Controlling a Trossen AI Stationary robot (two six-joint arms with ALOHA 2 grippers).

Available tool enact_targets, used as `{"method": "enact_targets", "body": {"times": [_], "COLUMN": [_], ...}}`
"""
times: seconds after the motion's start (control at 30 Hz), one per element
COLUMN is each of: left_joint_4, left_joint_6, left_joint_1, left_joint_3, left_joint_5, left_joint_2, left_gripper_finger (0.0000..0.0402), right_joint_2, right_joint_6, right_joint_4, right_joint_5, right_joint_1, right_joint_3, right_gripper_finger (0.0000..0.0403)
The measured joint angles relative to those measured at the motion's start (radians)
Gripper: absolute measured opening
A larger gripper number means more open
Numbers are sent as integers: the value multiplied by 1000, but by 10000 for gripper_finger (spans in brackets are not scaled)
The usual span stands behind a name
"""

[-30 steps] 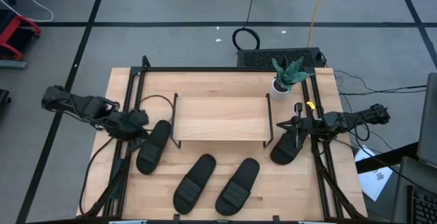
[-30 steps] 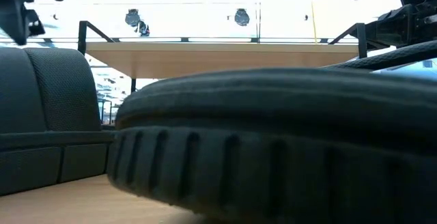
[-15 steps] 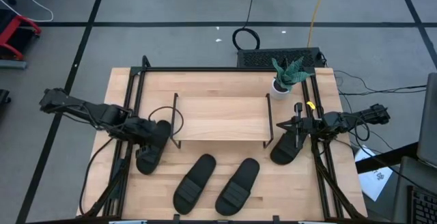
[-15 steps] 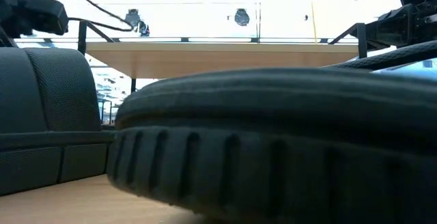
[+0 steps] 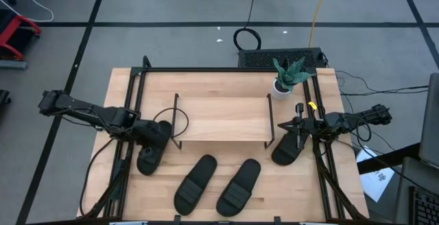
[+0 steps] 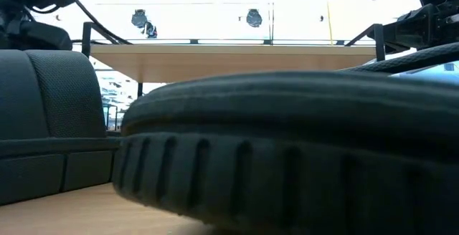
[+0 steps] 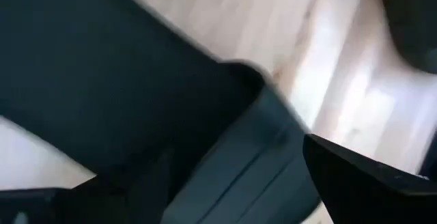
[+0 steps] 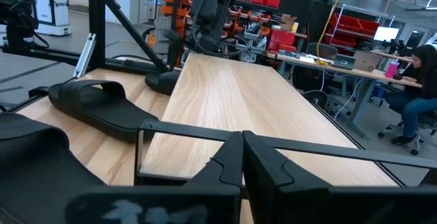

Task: Pick and place slides into the shelf
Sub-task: Put the top left black slide on the shelf

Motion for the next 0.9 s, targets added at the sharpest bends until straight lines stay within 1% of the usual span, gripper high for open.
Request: {"method": "enact_targets", "body": {"times": [0.1,0.3,0.43,0.57,0.7,0.9], "left_joint_4": [34,26,38,135,244,288], "left_joint_6": [-1,-8,-54,-108,-128,-139], "left_joint_1": [-2,-2,-14,-53,-98,-149], "left_joint_3": [1,0,-39,-94,-131,-149], "left_joint_5": [11,25,54,68,72,51], "left_joint_2": [0,0,0,0,-1,-1], "left_gripper_finger": [313,312,312,312,312,312], "right_joint_2": [0,0,0,0,0,0], "right_joint_6": [0,0,22,29,29,29], "right_joint_4": [0,0,-1,-1,-1,-1], "right_joint_5": [0,0,0,-1,-1,-1], "right_joint_1": [0,0,0,0,0,0], "right_joint_3": [0,0,0,0,0,0], "right_gripper_finger": [0,0,0,0,0,0]}}
